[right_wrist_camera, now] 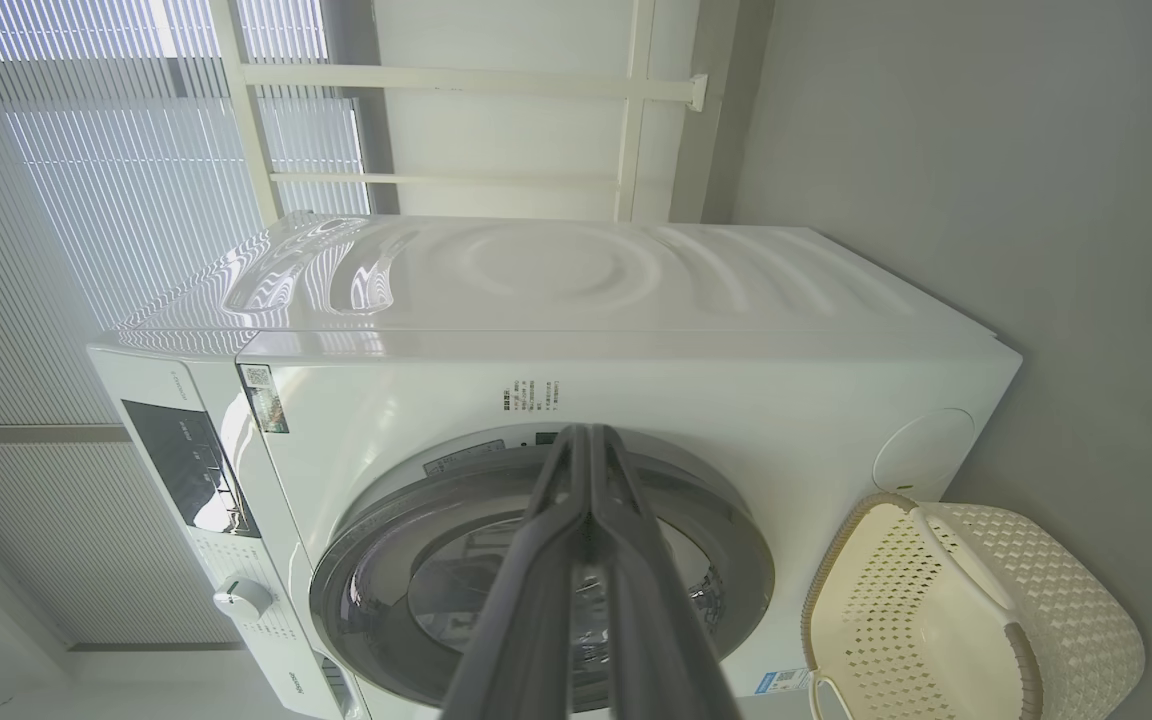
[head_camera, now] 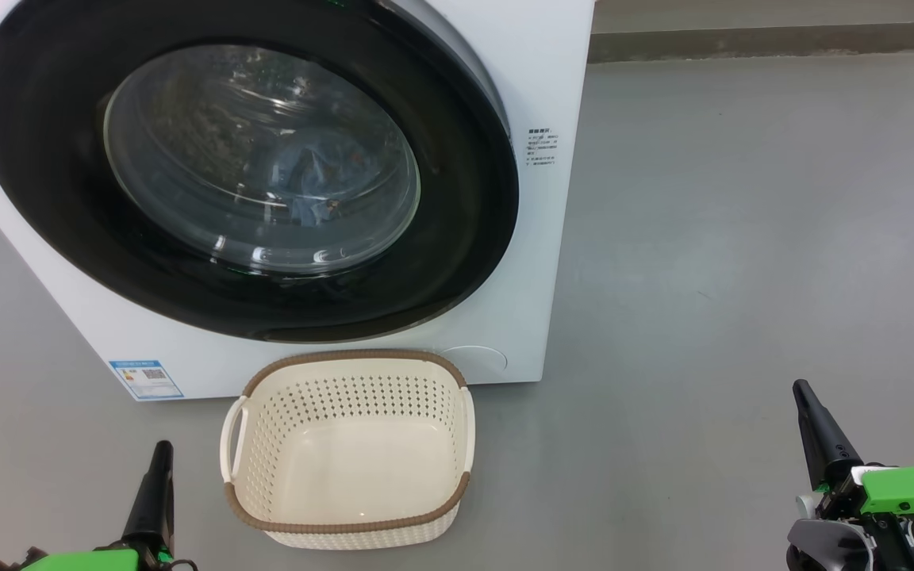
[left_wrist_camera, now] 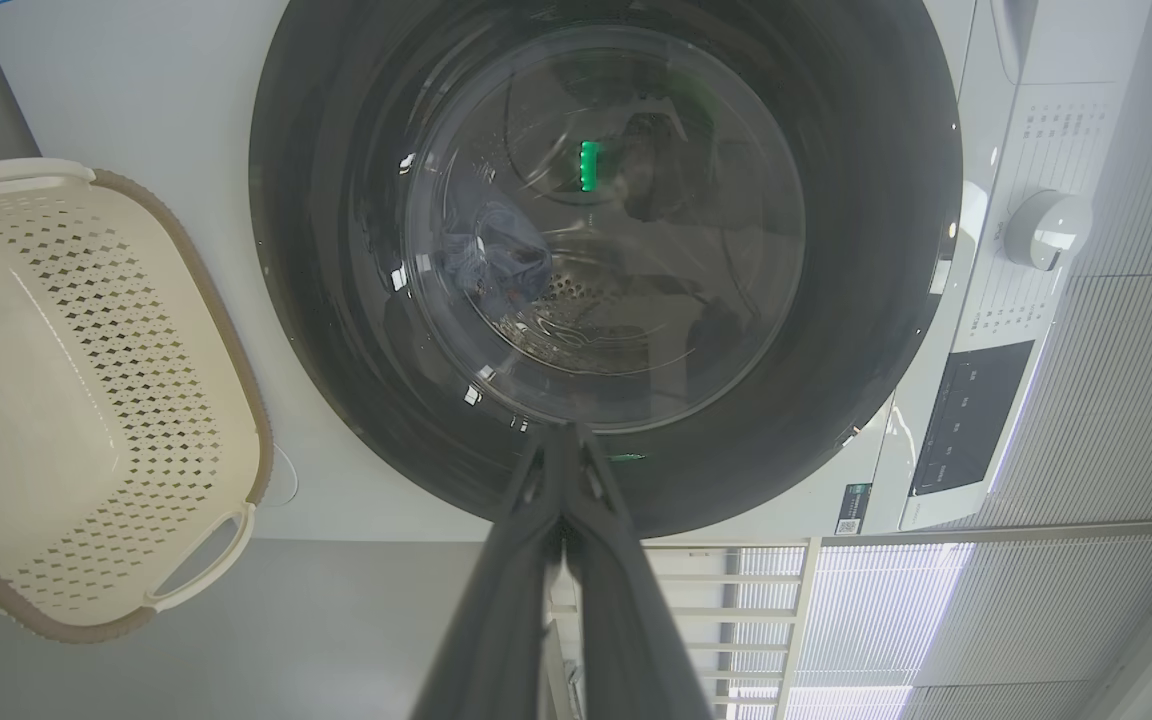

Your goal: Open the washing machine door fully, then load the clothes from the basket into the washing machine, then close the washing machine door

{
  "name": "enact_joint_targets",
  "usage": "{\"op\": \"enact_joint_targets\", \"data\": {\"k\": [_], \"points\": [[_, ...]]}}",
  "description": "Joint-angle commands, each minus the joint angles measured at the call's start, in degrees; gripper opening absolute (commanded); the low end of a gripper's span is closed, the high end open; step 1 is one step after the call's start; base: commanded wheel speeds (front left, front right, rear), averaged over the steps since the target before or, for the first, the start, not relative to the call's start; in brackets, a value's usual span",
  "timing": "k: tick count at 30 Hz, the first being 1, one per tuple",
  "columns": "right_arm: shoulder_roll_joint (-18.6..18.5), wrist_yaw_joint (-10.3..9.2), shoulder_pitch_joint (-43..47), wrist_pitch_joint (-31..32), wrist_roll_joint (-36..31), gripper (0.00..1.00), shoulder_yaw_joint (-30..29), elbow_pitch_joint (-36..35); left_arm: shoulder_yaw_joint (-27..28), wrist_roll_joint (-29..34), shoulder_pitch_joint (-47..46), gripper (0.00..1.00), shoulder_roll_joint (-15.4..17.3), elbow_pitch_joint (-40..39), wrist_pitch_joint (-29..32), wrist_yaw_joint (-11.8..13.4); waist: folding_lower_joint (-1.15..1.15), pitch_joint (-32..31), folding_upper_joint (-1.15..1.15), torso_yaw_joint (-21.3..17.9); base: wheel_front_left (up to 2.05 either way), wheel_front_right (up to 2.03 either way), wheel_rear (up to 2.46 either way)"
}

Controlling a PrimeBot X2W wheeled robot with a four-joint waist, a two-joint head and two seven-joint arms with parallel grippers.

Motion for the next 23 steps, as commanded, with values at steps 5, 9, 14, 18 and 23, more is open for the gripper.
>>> {"op": "enact_joint_targets", "data": {"k": [5, 9, 14, 18, 23], "points": [[-0.48, 0.10, -2.59, 0.24, 0.49, 0.00, 1.36, -1.78, 1.89, -0.40, -2.56, 0.00, 0.50, -1.81, 0.37, -0.05, 0.00, 0.00, 0.00, 0.00, 0.00, 0.00, 0.00], [-0.49, 0.10, -2.59, 0.23, 0.50, 0.00, 1.37, -1.78, 1.89, -0.40, -2.56, 0.00, 0.50, -1.81, 0.37, -0.05, 0.00, 0.00, 0.00, 0.00, 0.00, 0.00, 0.00], [-0.50, 0.10, -2.58, 0.22, 0.51, 0.00, 1.38, -1.78, 1.89, -0.40, -2.56, 0.00, 0.50, -1.81, 0.37, -0.05, 0.00, 0.00, 0.00, 0.00, 0.00, 0.00, 0.00], [-0.51, 0.10, -2.58, 0.21, 0.52, 0.00, 1.40, -1.78, 1.89, -0.40, -2.56, 0.00, 0.50, -1.81, 0.37, -0.05, 0.00, 0.00, 0.00, 0.00, 0.00, 0.00, 0.00], [-0.52, 0.10, -2.58, 0.20, 0.53, 0.00, 1.41, -1.78, 1.89, -0.40, -2.56, 0.00, 0.50, -1.81, 0.37, -0.05, 0.00, 0.00, 0.00, 0.00, 0.00, 0.00, 0.00]]}}
